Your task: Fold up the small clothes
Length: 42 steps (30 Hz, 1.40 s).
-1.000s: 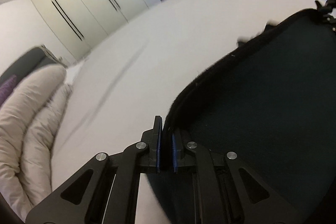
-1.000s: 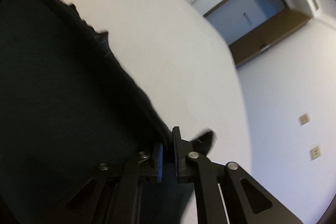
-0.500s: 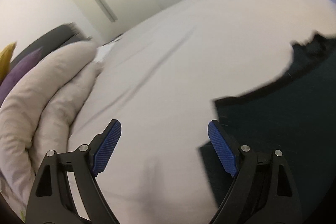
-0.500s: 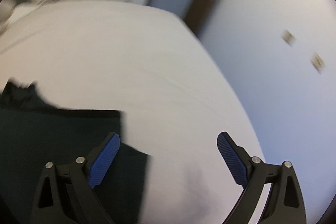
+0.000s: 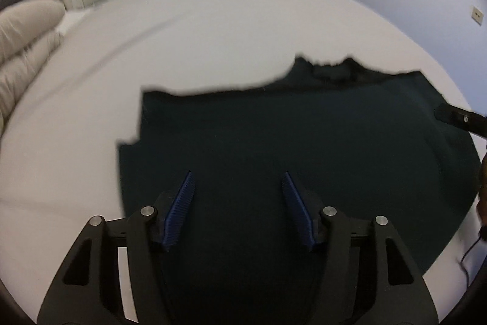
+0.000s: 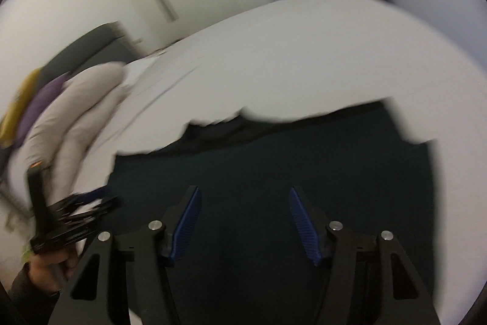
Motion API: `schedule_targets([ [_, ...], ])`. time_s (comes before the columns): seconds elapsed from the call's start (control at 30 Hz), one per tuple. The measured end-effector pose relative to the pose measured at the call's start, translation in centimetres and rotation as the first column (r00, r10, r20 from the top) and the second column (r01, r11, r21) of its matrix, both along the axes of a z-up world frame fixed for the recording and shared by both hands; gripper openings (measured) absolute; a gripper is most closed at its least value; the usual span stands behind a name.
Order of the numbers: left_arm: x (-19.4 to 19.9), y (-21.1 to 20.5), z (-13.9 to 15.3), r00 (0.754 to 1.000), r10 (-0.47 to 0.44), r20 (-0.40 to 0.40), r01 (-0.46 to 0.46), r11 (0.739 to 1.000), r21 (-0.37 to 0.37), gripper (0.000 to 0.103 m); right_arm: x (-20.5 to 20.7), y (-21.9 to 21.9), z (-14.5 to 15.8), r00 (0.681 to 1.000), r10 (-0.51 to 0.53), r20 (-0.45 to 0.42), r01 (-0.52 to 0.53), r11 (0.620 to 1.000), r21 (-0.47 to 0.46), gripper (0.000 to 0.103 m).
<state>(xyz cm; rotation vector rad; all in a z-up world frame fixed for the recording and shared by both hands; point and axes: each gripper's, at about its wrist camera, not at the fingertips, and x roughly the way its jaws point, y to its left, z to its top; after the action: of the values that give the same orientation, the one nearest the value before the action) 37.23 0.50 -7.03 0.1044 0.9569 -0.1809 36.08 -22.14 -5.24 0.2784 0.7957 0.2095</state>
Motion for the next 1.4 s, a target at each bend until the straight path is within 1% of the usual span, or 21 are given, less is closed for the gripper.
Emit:
schedule_targets([
  [0.03,0.8,0.7,-0.8,1.0,0.0,-0.021,0.0,1.0,0.023,0.059,0.5,0.4,-0.8,1.0,0.006,-0.011,-0.006,1.0,-0.013,0.064],
  [0.07,1.0,0.6,-1.3,1.0,0.0,-0.012,0.001,0.999,0.034,0.059,0.7,0.2,-1.6,0.999,-0.021,-0.031,0.02,0.999,-0.033,0.064],
  [0.1,1.0,0.6,-1.5,1.0,0.002,0.0,-0.002,0.999,0.041,0.061,-0.8,0.5,-2.7,0.999,-0.036,-0.036,0.035,0.999,-0.026,0.058],
  [0.17,0.9,0.2,-1.8,1.0,-0.001,0.012,0.0,0.999,0.052,0.061,-1.5,-1.4,-3.4,0.997,-0.075,-0.024,0.075,0.997,0.03,0.049],
  [0.27,1.0,0.2,-2.2,0.999,-0.006,0.038,0.003,0.998,0.069,0.062,-2.9,-4.8,-3.5,0.989,-0.147,-0.024,0.149,0.986,0.074,0.039],
  [0.33,0.5,-0.1,-2.4,0.999,-0.004,0.049,0.001,0.998,0.066,0.062,-3.3,-6.9,-3.5,0.973,-0.231,-0.023,0.232,0.968,0.096,0.031],
  [0.4,0.3,-0.4,-2.4,0.999,-0.005,0.051,0.002,0.997,0.071,0.062,-3.3,-8.5,-3.1,0.947,-0.321,-0.025,0.322,0.942,0.092,0.03],
  [0.47,1.5,2.4,-2.5,0.999,-0.005,0.051,0.002,0.998,0.067,0.062,-4.7,-9.3,-2.6,0.907,-0.42,-0.028,0.421,0.902,0.093,0.031],
  [0.5,1.5,2.4,-2.4,0.999,-0.005,0.051,0.001,0.998,0.065,0.062,-5.3,-9.0,-2.3,0.899,-0.437,-0.024,0.437,0.893,0.102,0.036],
  [0.53,1.5,2.7,-2.4,0.999,-0.004,0.053,0.001,0.998,0.063,0.062,-6.0,-8.3,-1.9,0.904,-0.427,-0.01,0.425,0.897,0.123,0.038],
  [0.6,1.4,2.7,-2.4,0.998,-0.003,0.06,-0.001,0.998,0.066,0.062,-6.7,-5.1,-1.1,0.941,-0.339,0.021,0.331,0.929,0.165,0.041],
  [0.7,1.2,2.8,-2.3,0.998,-0.001,0.064,-0.003,0.998,0.07,0.062,-6.3,1.4,-1.5,0.991,-0.131,-0.001,0.128,0.969,0.211,0.042],
  [0.73,1.2,2.8,-2.3,0.998,-0.001,0.064,-0.003,0.998,0.069,0.062,-6.1,4.1,-2.1,0.998,-0.052,-0.02,0.055,0.974,0.221,0.042],
  [0.83,1.2,2.7,-2.4,0.998,-0.001,0.065,-0.003,0.998,0.065,0.062,-5.4,8.6,-4.0,0.994,0.081,-0.067,-0.061,0.966,0.25,0.042],
  [0.93,1.1,2.8,-2.4,0.998,-0.002,0.069,-0.002,0.998,0.063,0.062,-4.8,9.2,-6.2,0.989,0.081,-0.125,-0.05,0.971,0.233,0.041],
  [1.0,1.1,2.7,-2.6,0.997,-0.002,0.074,-0.003,0.998,0.062,0.062,-4.9,7.3,-6.8,0.99,0.068,-0.122,-0.028,0.953,0.302,0.029],
  [1.13,1.0,2.7,-2.6,0.997,-0.002,0.081,-0.003,0.998,0.06,0.062,-6.1,2.4,-7.0,0.992,-0.032,-0.12,0.071,0.939,0.335,0.012],
  [1.2,1.0,2.7,-2.6,0.997,-0.002,0.082,-0.003,0.998,0.056,0.062,-7.3,-1.2,-7.1,0.987,-0.113,-0.114,0.147,0.921,0.36,0.0],
  [1.23,1.1,2.7,-2.6,0.997,-0.002,0.083,-0.002,0.998,0.055,0.062,-7.8,-2.8,-7.2,0.981,-0.161,-0.112,0.192,0.905,0.378,0.0],
  [1.33,1.1,2.7,-2.6,0.996,-0.002,0.084,-0.002,0.999,0.053,0.062,-10.8,-8.8,-7.2,0.942,-0.324,-0.09,0.328,0.824,0.462,0.0],
  [1.4,1.1,3.0,-2.4,0.997,0.003,0.081,-0.006,0.999,0.036,0.062,-13.0,-12.1,-7.7,0.903,-0.422,-0.079,0.392,0.735,0.553,0.0],
])
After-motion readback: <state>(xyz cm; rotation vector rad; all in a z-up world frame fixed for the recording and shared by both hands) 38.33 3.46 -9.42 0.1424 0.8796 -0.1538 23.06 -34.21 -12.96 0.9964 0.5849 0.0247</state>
